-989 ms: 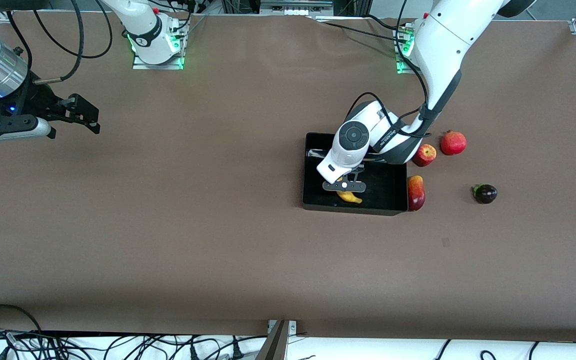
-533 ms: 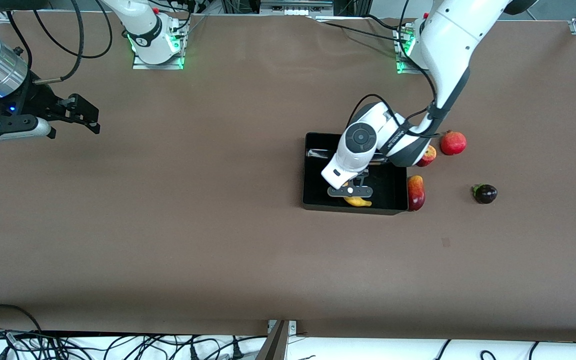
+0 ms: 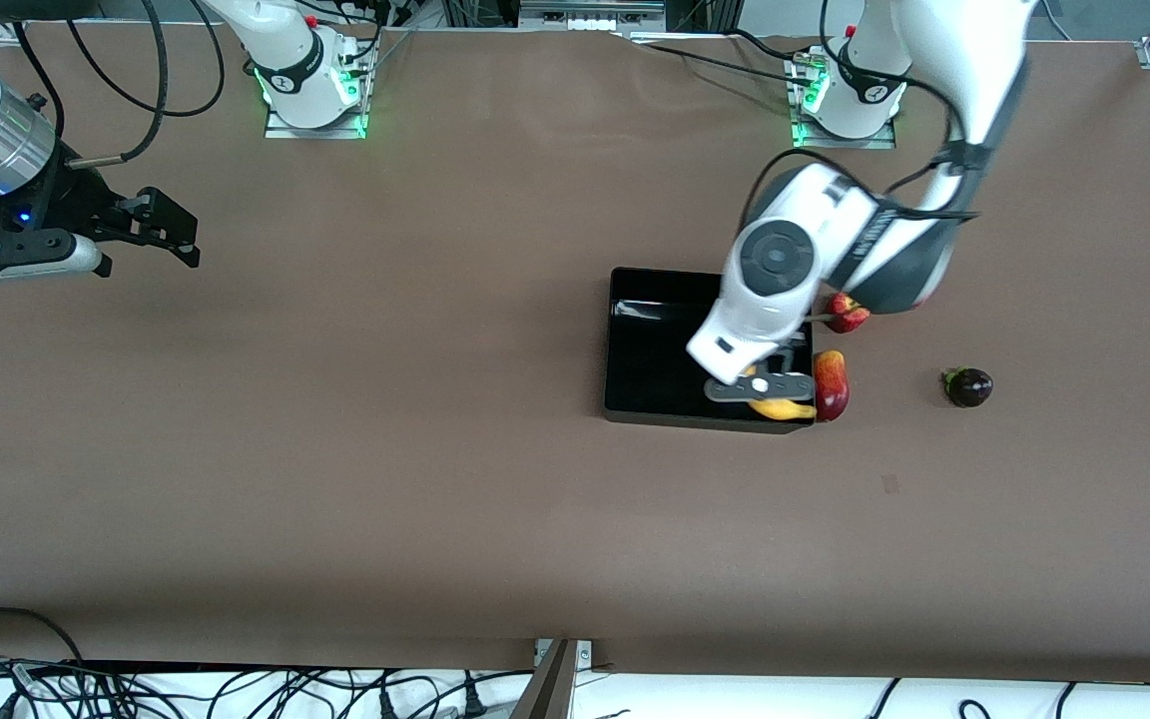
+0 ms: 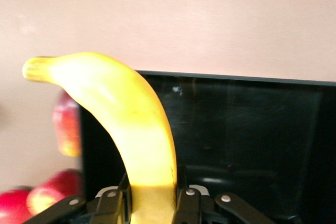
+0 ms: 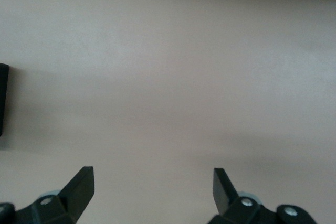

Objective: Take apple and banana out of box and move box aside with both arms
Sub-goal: 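Place the banana with the left gripper while the right gripper reaches the box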

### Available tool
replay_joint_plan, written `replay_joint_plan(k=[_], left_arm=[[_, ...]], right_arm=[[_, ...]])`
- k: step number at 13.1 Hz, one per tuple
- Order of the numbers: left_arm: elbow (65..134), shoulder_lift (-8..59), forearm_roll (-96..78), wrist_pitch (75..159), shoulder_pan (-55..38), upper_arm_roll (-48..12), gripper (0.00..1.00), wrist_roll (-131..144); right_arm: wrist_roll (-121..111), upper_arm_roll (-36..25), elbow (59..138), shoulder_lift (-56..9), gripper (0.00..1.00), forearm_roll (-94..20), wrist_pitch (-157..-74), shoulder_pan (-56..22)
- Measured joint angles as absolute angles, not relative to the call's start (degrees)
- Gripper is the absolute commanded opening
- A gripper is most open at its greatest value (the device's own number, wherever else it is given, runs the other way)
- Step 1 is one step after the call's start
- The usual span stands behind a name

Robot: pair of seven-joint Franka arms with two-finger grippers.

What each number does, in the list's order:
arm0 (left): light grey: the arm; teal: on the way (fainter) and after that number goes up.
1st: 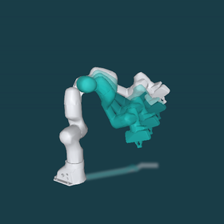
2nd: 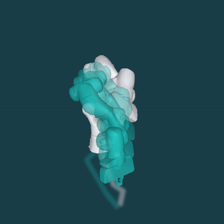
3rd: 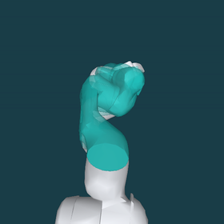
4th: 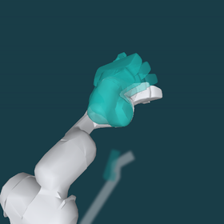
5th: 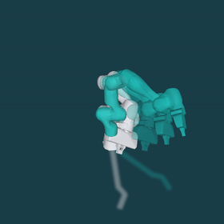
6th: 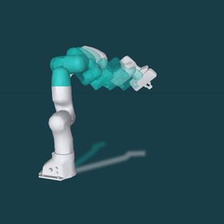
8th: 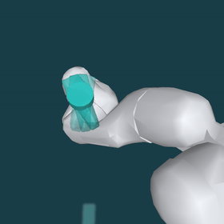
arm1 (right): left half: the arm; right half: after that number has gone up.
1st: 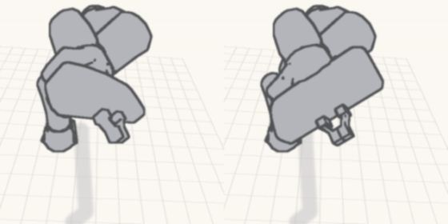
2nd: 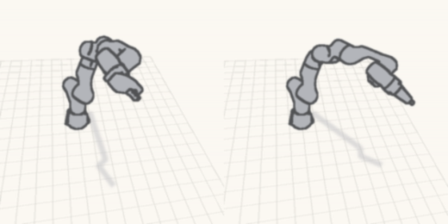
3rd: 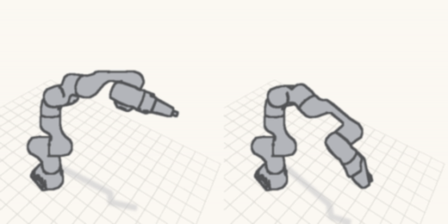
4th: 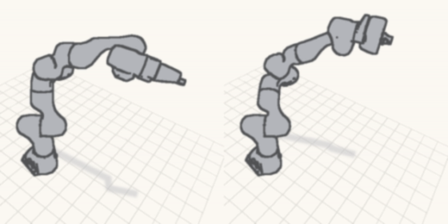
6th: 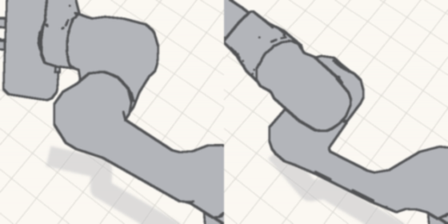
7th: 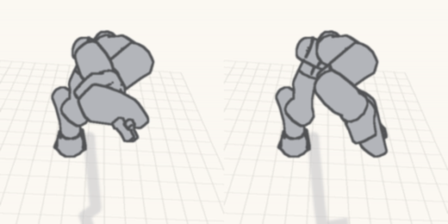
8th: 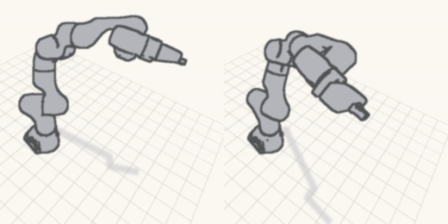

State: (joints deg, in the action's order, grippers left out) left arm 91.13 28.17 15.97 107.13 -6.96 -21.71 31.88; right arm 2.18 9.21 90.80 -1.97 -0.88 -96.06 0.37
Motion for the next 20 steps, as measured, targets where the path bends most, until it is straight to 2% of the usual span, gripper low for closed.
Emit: replay_joint_plan(k=[3, 6, 8, 11, 12, 13, 14, 17, 20], left_arm=[[90.3, 28.4, 16.0, 99.7, 1.1, -21.3, 0.0, 10.8], [90.7, 30.8, 16.1, 98.7, 8.8, -20.7, 0.04, -8.1], [91.8, 33.4, 16.1, 101.4, 13.1, -20.7, 0.04, -14.0], [97.7, 35.2, 16.1, 111.3, 16.1, -20.7, 0.07, -17.0], [100.3, 35.2, 16.4, 115.0, 16.7, -20.7, 0.16, -17.1], [102.8, 35.2, 17.4, 118.8, 17.2, -20.7, 0.53, -17.1], [104.6, 35.2, 18.2, 121.3, 17.6, -20.7, 1.0, -17.1], [105.6, 35.1, 18.5, 122.8, 19.0, -21.0, 1.0, -17.2], [104.7, 33.2, 18.5, 119.8, 19.5, -22.0, 1.0, -17.1]], right_arm=[[2.0, 9.5, 90.9, -2.8, 1.0, -1.2, -96.3, -1.1], [2.1, 9.6, 91.2, -6.2, 1.0, -0.4, -97.6, -5.0], [2.0, 9.6, 91.5, -10.1, 1.0, -0.1, -97.7, -6.0], [2.5, 9.7, 91.3, -12.5, 1.0, -0.7, -98.7, -9.0], [5.1, 9.8, 91.3, -12.6, 1.0, -1.9, -99.0, -11.3], [9.5, 9.9, 91.3, -13.0, 1.0, -3.0, -100.0, -13.9], [13.9, 10.0, 91.4, -13.9, 1.0, -3.6, -102.3, -16.6], [29.3, 10.2, 91.2, -20.9, 1.0, -3.8, -113.5, -27.5], [44.0, 9.9, 87.9, -30.6, 1.0, -2.8, -122.0, -36.2]])
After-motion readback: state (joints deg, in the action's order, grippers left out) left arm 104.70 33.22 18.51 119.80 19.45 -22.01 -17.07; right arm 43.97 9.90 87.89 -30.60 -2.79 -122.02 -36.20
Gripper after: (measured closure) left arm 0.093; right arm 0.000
